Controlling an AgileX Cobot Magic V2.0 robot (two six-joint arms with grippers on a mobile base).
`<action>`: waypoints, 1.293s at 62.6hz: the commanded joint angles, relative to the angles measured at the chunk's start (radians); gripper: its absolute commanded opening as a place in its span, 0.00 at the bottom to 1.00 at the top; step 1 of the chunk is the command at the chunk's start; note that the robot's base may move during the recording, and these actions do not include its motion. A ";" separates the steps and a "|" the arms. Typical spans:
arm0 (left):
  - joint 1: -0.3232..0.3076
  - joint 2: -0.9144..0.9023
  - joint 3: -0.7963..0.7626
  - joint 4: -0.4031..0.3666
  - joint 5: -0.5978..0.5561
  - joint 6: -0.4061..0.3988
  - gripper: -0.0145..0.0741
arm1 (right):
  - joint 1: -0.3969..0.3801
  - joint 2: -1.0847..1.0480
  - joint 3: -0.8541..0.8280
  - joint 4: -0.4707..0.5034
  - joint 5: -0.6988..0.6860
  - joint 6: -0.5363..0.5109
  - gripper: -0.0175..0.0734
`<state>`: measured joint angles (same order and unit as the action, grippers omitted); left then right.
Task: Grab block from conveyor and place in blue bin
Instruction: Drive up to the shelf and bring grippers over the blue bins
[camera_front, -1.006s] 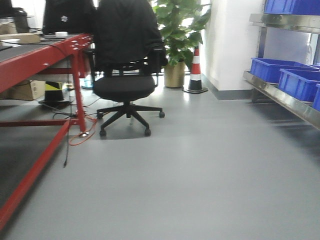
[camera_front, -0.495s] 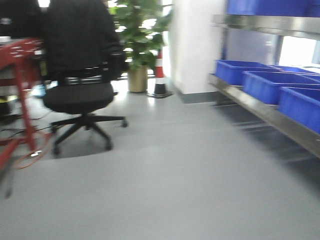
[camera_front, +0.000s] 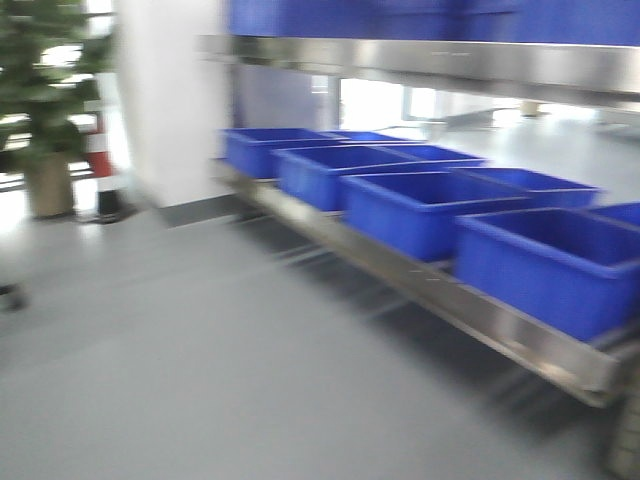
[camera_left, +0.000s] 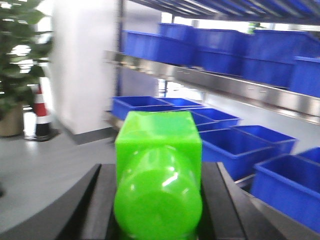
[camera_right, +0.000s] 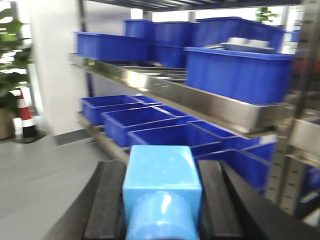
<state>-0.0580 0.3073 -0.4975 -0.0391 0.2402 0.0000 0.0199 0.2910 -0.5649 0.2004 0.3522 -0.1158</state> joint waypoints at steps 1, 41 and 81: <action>-0.006 -0.003 -0.001 0.000 -0.020 0.000 0.04 | 0.001 -0.002 -0.006 0.001 -0.023 -0.006 0.01; -0.006 -0.003 -0.001 0.000 -0.020 0.000 0.04 | 0.001 -0.002 -0.006 0.001 -0.023 -0.006 0.01; -0.006 -0.003 -0.001 0.000 -0.020 0.000 0.04 | 0.001 -0.002 -0.006 0.001 -0.023 -0.006 0.01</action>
<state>-0.0580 0.3073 -0.4975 -0.0391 0.2402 0.0000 0.0199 0.2910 -0.5649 0.2004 0.3522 -0.1158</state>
